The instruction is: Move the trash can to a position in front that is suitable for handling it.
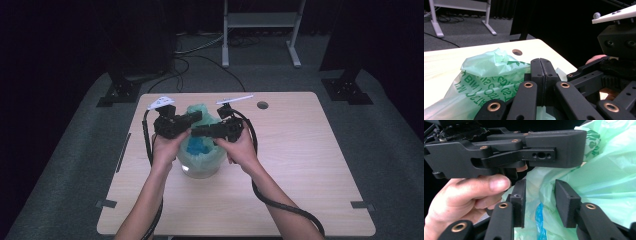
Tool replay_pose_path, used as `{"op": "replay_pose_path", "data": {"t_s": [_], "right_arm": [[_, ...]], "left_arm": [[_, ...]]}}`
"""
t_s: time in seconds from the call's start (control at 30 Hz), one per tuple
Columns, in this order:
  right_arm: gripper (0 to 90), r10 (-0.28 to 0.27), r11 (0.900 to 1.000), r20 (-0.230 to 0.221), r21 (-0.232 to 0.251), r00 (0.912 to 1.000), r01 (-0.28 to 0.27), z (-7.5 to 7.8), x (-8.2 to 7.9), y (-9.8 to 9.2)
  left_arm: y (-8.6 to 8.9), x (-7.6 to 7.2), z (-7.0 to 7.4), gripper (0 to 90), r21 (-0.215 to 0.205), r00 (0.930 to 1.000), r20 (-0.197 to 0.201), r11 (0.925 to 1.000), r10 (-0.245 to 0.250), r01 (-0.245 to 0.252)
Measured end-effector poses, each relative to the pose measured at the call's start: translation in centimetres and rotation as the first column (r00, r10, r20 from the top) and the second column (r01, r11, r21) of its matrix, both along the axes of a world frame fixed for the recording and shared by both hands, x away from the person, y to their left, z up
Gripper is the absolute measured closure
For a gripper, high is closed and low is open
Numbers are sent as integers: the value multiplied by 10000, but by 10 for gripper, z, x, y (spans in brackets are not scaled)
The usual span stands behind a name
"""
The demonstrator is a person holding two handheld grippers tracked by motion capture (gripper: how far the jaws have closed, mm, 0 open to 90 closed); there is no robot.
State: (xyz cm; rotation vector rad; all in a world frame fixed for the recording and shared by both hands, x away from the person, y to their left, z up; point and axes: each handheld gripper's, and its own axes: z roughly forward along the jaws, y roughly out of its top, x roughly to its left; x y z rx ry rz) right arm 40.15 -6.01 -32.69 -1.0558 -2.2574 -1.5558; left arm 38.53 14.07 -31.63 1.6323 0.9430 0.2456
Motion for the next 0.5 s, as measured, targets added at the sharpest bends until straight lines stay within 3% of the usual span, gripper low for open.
{"op": "replay_pose_path", "data": {"t_s": [0.23, 0.33, 0.43, 0.5], "right_arm": [[616, -340, 9989, 127, -327, 9993, 344, -3, 0, 9], [679, -537, 9954, 434, -767, 9976, 569, -4, -2, 14], [801, -714, 9908, 537, -1114, 9960, 770, -5, -2, 15], [840, -701, 9906, 532, -1138, 9961, 758, -5, -2, 15]], "left_arm": [[0, 0, -1, 900, -73, 9999, -48, 9999, -97, 96], [1, 0, -2, 900, -87, 9999, -66, 9999, -122, 121], [2, 0, -3, 900, -112, 9999, -69, 9999, -107, 106], [2, -1, -3, 900, -124, 9999, -65, 9999, -104, 103]]}}
